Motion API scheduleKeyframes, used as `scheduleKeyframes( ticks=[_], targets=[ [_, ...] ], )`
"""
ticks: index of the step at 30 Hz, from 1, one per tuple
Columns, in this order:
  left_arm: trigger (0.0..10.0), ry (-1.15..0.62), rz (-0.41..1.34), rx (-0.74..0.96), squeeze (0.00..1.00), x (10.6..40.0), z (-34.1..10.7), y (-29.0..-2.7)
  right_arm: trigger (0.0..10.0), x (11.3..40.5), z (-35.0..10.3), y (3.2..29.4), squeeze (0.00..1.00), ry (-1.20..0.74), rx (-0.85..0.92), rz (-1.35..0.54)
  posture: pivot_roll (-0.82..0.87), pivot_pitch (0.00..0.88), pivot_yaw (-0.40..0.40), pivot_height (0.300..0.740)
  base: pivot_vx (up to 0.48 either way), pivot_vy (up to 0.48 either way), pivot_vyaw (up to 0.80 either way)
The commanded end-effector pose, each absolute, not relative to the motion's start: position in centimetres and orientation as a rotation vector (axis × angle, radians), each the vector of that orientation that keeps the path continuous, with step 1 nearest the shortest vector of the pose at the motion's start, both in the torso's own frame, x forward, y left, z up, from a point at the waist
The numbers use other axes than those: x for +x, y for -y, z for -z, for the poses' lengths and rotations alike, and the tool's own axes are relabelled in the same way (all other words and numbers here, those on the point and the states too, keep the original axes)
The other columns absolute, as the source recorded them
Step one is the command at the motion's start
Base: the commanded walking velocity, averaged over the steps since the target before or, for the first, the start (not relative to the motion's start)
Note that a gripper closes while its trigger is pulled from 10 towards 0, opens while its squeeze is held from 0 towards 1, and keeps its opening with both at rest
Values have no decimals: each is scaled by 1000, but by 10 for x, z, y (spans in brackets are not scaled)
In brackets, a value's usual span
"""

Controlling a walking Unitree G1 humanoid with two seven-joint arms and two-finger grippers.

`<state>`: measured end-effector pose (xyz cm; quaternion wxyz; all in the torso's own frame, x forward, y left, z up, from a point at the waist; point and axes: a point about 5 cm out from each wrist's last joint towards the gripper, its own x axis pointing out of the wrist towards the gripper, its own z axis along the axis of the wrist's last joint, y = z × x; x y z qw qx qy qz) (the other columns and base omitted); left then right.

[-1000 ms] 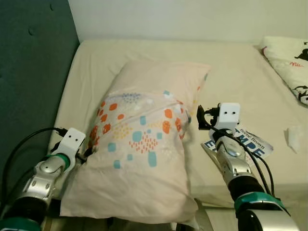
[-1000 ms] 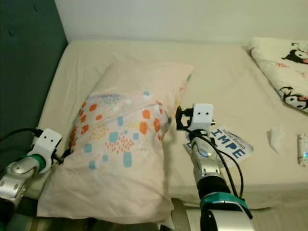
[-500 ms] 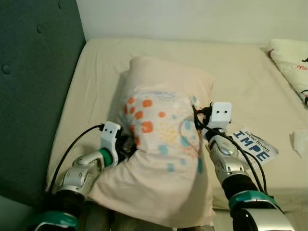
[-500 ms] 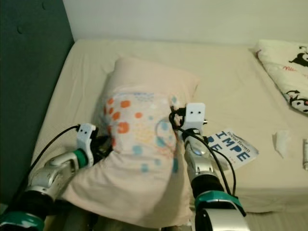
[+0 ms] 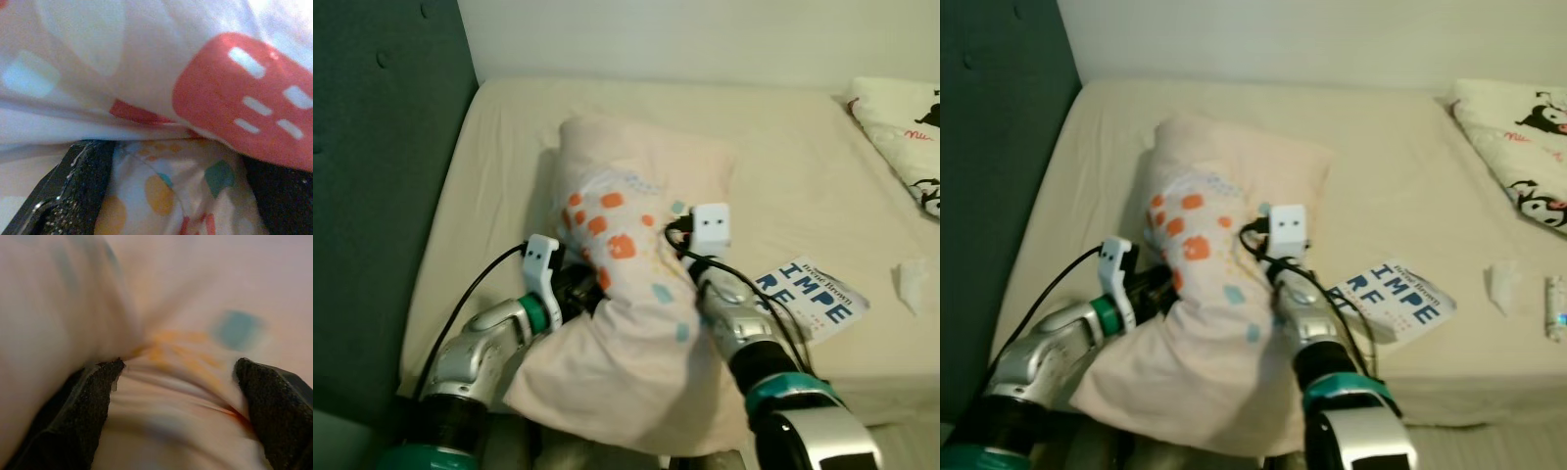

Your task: Clean up the room

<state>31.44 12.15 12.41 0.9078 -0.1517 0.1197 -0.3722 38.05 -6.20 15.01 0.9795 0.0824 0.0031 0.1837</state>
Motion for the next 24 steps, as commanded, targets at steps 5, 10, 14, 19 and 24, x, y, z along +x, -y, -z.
scheduleKeyframes(
  ticks=[5, 10, 14, 19, 24],
  targets=[
    [10000, -268, 947, -347, 0, 299, -128, -95, 10000, 361, -167, -12, 0, -22, 332, -720, 165, 110, -15, 575, 0, 0, 0],
    [10000, -272, 956, -345, 0, 299, -128, -93, 10000, 353, -184, -28, 0, 53, 416, -842, 169, 109, -16, 575, 0, 0, 0],
    [10000, -275, 955, -343, 0, 299, -128, -91, 10000, 359, -180, -16, 0, 54, 402, -783, 161, 104, -14, 575, 0, 0, 0],
    [10000, -288, 947, -296, 0, 299, -124, -96, 10000, 366, -169, 8, 0, 32, 352, -695, 153, 101, -13, 575, 0, 0, 0],
    [10000, -328, 952, -175, 0, 293, -116, -115, 10000, 371, -151, 49, 0, -12, 266, -555, 149, 98, -12, 575, 0, 0, 0]
  ],
)
